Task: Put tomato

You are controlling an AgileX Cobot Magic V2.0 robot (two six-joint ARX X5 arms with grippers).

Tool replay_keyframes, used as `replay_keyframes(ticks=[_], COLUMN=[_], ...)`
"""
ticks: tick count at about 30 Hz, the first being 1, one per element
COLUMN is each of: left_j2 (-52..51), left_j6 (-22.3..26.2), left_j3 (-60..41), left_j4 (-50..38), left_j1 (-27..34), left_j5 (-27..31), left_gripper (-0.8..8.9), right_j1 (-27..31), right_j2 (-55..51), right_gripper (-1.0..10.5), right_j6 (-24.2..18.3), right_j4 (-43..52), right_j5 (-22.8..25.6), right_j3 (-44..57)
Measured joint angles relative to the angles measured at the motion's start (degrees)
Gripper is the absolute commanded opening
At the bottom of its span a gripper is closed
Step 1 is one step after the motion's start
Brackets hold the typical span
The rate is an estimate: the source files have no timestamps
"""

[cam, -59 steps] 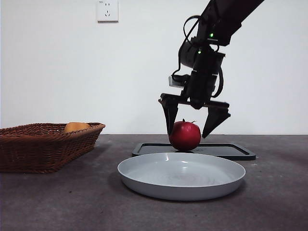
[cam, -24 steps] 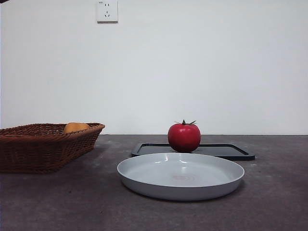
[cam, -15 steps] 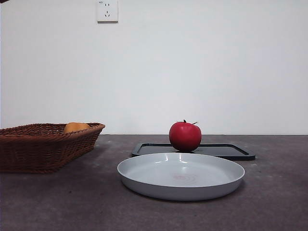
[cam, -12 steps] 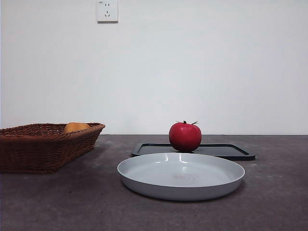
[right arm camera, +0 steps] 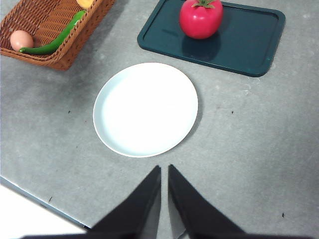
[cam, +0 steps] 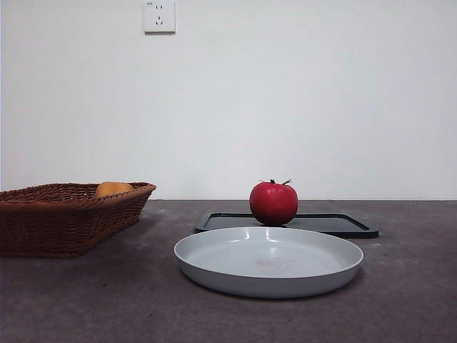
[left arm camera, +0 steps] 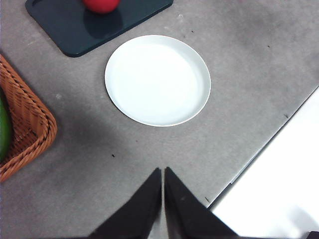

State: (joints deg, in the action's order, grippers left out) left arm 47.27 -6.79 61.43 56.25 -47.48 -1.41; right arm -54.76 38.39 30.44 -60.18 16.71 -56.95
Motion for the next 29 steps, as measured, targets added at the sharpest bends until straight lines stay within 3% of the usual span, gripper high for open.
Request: replay_keyframes(ticks=[9,14,18,21,24,29], left_j2=[-0.1,-2.8,-8.3,-16.5,-26.4,-35.5], left_j6=[1.4,9.7,12.0,10.9,5.6,0.1], left_j3=[0.0,-3.4,-13.9,-27.7,-42.4,-54.1], left_j4=[-1.3,-7.0,-22.1,-39.8,-53.4,-54.5], left_j1=[1.6,9.4,19.7,30.6,39.6,43.7], left_j5=[0.0,0.0,0.0,0.0,0.2,0.2], left_gripper=[0.06,0.06,0.06,0.06,0.06,0.06], right_j1=[0.0,0.0,0.0,0.0,0.0,0.0], right_j2=[0.0,0.0,0.0,0.0,0.0,0.0], right_gripper=[0.2,0.2,0.2,0.2,0.2,0.2], right_j6=[0.0,0.0,0.0,0.0,0.0,0.0], right_j4=[0.0,0.0,0.0,0.0,0.0,0.0], right_j5=[0.0,0.0,0.0,0.0,0.0,0.0], right_j3=[0.0,0.0,0.0,0.0,0.0,0.0])
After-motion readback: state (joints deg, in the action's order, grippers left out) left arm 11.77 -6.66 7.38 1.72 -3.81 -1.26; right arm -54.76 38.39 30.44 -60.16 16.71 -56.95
